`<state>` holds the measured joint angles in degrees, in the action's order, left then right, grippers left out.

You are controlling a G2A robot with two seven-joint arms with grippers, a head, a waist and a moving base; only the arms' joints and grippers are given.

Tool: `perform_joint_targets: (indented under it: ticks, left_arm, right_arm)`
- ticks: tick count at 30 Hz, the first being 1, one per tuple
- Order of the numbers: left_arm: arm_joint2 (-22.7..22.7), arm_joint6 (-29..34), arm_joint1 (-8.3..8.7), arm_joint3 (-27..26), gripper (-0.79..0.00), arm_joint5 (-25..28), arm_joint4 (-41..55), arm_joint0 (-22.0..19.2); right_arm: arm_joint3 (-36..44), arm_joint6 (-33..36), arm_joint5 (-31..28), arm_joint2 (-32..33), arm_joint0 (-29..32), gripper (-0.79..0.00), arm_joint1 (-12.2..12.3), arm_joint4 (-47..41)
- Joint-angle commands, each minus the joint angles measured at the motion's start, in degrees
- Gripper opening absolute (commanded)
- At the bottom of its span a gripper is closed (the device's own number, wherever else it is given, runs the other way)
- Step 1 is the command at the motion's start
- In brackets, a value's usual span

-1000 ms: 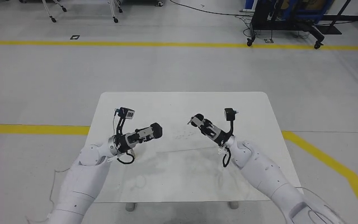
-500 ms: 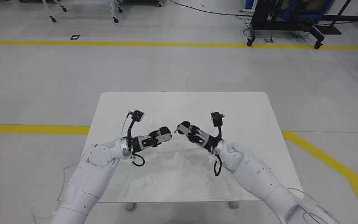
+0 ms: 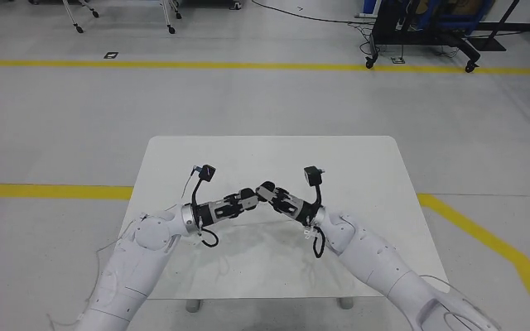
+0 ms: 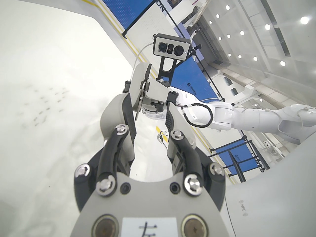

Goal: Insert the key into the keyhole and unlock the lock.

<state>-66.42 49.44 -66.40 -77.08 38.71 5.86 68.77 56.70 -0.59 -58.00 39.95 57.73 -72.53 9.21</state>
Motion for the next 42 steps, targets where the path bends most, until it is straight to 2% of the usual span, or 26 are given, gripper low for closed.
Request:
perform_joint_targets:
  ticks: [1,9,11,29,30,31,32,33,35,39,42]
  left_arm:
    - [0.0,-0.8,0.05,-0.1,-0.576,-0.3,-0.6,0.1]
    - [0.3,-3.2,0.28,-1.2,-0.619,-1.3,-4.9,0.3]
    - [0.4,-3.7,0.30,-1.4,-0.785,-1.5,-5.4,0.4]
    - [-0.1,-4.0,0.87,-1.2,-0.785,-1.2,-2.0,0.6]
    - [-0.1,-3.9,0.90,-1.2,-0.751,-1.1,-1.7,0.6]
    - [0.0,-3.7,0.90,-1.2,-0.557,-0.9,-1.1,0.6]
    - [0.1,-3.3,0.91,-1.2,-0.419,-0.6,-0.1,0.6]
    - [0.0,-2.9,0.95,-1.0,-0.342,-0.3,0.5,0.5]
    - [-0.1,-2.5,1.04,-0.8,-0.265,0.0,1.0,0.4]
    - [-0.1,-2.5,1.14,-0.7,-0.286,0.4,1.4,0.3]
    - [-0.1,-2.7,1.21,-0.6,-0.403,0.3,1.5,0.3]
  right_arm:
    - [-0.1,0.2,0.0,0.3,0.0,-0.785,0.0,-0.3]
    - [-0.6,1.3,0.0,1.0,0.0,-0.785,-0.2,-1.0]
    - [-0.9,1.6,0.0,1.0,-0.1,-0.785,-0.2,-1.2]
    - [-1.9,4.6,0.0,2.0,-0.4,-0.785,-0.9,-2.6]
    - [-1.6,5.2,0.0,1.9,-0.3,-0.785,-1.0,-3.2]
    - [-1.1,5.8,0.0,1.8,-0.2,-0.785,-1.0,-4.0]
    - [-0.8,6.3,0.0,1.9,-0.1,-0.785,-1.0,-4.7]
    - [-0.5,7.0,0.0,2.0,-0.1,-0.785,-0.9,-5.2]
    - [0.0,8.2,0.0,2.3,0.1,-0.785,-0.8,-6.3]
    - [0.4,10.2,0.0,2.9,0.2,-0.785,-0.6,-7.7]
    - [0.3,11.2,0.0,3.2,0.3,-0.785,-0.6,-8.4]
